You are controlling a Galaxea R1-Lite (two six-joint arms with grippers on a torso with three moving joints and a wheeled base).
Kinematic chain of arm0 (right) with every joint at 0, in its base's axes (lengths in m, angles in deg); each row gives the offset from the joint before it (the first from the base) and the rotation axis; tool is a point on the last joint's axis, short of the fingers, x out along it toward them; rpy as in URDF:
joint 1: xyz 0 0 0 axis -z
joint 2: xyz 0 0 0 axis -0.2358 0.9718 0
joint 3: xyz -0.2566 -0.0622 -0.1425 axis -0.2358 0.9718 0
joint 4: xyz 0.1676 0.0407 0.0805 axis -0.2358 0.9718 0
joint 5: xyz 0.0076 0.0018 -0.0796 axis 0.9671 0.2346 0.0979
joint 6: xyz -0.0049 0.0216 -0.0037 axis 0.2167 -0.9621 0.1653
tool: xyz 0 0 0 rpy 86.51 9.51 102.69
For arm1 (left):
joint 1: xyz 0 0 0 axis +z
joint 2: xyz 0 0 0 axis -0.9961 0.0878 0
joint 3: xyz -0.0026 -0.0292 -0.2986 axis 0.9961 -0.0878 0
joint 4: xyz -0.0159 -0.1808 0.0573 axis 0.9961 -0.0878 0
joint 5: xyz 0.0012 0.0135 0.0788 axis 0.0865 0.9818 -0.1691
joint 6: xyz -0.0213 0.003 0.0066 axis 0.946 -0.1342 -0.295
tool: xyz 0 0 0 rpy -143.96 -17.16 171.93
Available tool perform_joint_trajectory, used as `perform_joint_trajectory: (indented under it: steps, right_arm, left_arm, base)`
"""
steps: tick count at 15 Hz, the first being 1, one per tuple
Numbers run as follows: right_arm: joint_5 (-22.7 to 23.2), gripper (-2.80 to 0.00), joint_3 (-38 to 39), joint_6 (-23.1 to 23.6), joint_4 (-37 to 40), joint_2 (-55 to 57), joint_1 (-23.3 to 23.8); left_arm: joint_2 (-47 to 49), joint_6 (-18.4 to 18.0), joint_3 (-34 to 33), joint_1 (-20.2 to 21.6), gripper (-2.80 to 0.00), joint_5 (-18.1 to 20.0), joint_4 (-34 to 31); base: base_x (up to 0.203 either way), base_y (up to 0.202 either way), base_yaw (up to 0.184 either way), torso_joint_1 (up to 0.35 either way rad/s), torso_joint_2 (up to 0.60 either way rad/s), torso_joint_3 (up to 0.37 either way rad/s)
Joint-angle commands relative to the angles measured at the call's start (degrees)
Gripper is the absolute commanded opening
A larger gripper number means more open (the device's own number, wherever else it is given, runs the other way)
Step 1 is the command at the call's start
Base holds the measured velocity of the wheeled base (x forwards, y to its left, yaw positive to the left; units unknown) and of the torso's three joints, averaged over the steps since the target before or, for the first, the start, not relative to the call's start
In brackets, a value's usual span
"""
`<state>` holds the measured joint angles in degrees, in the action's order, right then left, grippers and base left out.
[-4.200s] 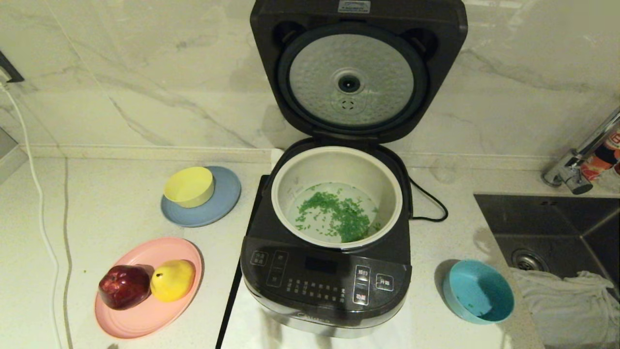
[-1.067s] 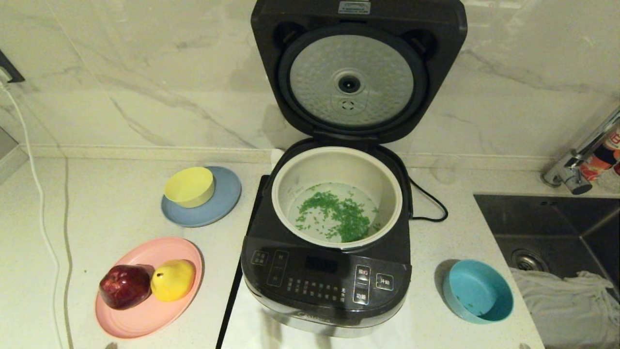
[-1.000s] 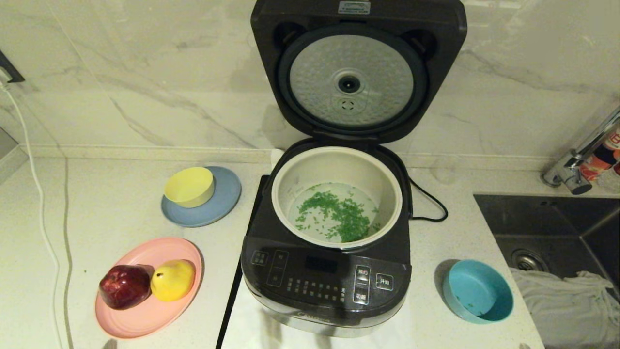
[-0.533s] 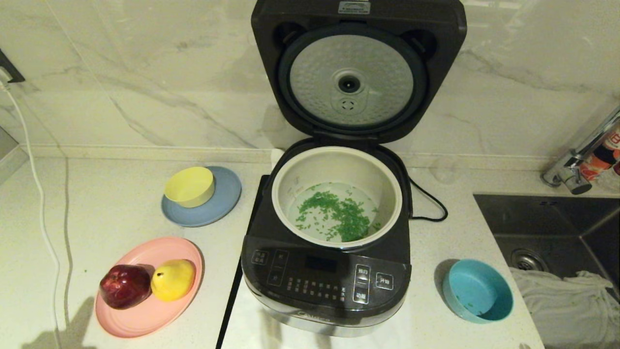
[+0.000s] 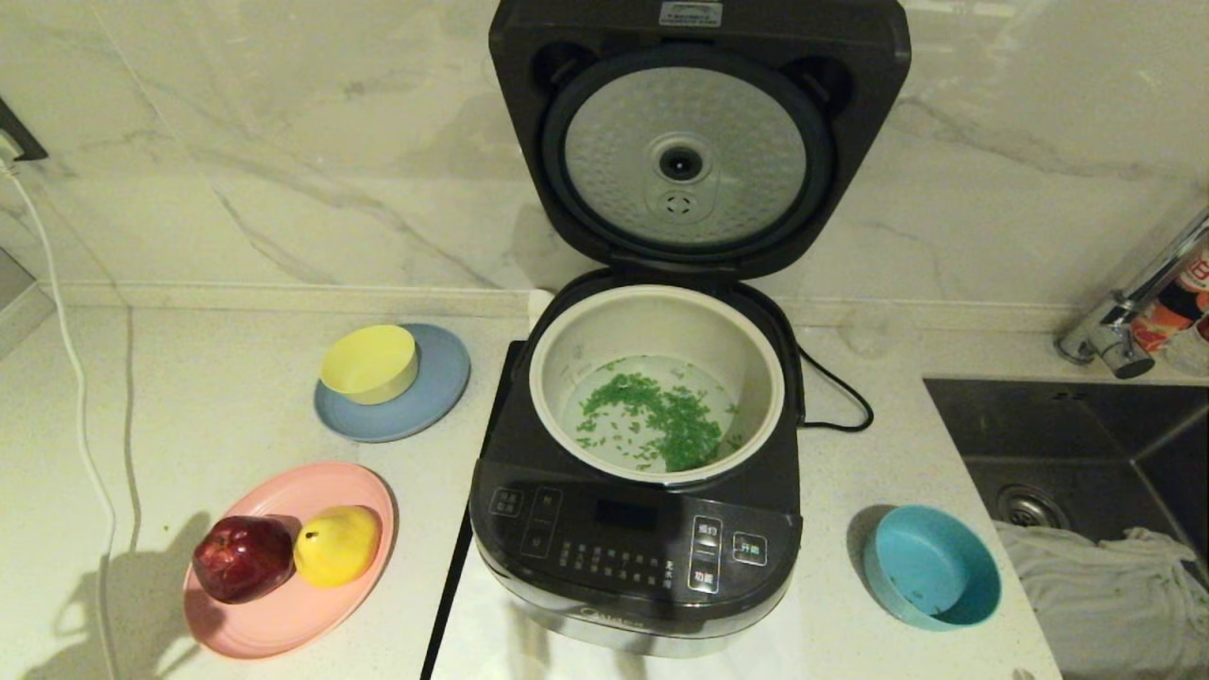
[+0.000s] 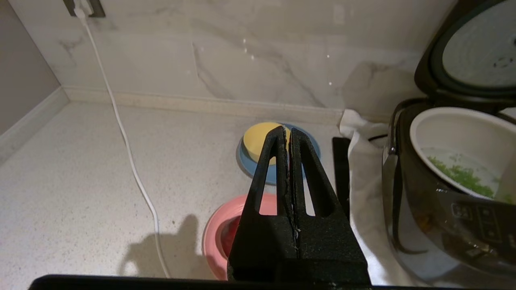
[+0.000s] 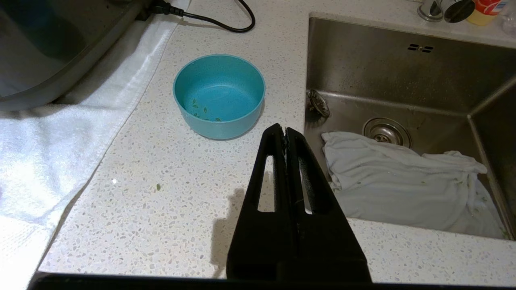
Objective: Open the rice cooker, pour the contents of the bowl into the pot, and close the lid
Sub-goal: Close the rice cooker
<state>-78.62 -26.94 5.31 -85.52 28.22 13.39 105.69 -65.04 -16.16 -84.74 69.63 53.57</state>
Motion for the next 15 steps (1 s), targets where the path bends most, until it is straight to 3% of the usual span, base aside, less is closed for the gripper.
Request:
perform_joint_trajectory:
  steps: [1,7,15]
  right_arm:
    - [0.0,-2.8,0.0,0.1,0.0,0.0,0.0]
    - [0.0,-2.8,0.0,0.1,0.0,0.0,0.0]
    - [0.0,-2.8,0.0,0.1,0.0,0.0,0.0]
  left_arm:
    - [-0.4,-0.2,-1.3,0.0,-2.8,0.0,-0.1]
    - [-12.5,-1.3,-17.4,0.0,-2.8,-0.2,-0.4]
    - [-17.3,-1.8,-21.2,0.0,-2.8,0.5,-0.8]
  base:
    - [0.0,0.0,0.0,0.0,0.0,0.0]
    - [0.0,0.0,0.0,0.0,0.0,0.0]
    - [0.0,0.0,0.0,0.0,0.0,0.0]
